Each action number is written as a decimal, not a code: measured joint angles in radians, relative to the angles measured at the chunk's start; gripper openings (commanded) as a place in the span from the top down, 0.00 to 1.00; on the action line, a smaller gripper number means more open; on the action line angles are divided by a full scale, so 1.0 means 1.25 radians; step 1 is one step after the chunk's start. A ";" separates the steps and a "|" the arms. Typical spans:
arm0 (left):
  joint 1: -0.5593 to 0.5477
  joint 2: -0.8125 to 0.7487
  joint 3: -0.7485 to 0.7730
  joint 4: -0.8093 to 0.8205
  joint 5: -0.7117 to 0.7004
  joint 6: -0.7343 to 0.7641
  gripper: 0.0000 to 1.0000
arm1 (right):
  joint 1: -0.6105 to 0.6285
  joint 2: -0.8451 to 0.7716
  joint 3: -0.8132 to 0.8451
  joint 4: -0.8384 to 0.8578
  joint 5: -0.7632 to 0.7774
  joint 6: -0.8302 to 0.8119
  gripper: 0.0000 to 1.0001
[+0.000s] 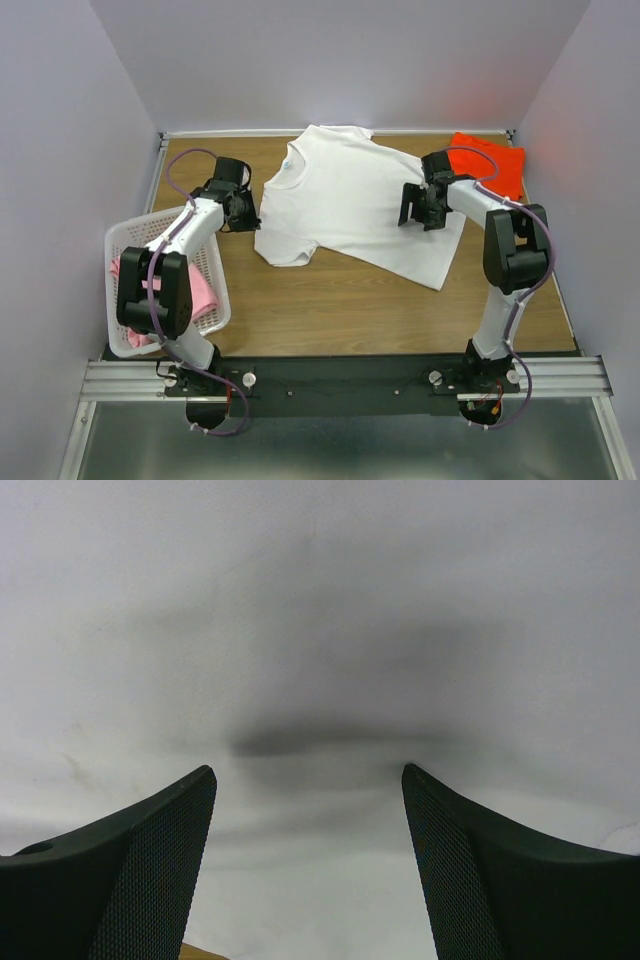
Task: Fold and stack the t-shirts
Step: Flatten the tshirt out, then fold the tshirt
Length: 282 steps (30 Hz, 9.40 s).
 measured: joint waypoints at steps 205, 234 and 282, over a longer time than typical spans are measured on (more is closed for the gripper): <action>0.122 -0.155 -0.060 -0.079 0.140 0.187 1.00 | 0.236 -0.495 -0.500 -0.262 0.035 0.454 1.00; 0.045 0.179 0.317 -0.009 0.246 0.094 1.00 | 0.119 -0.365 -0.300 -0.314 0.182 0.400 0.99; -0.009 0.539 0.726 -0.057 0.273 0.081 1.00 | 0.029 -0.248 -0.221 -0.309 0.217 0.336 1.00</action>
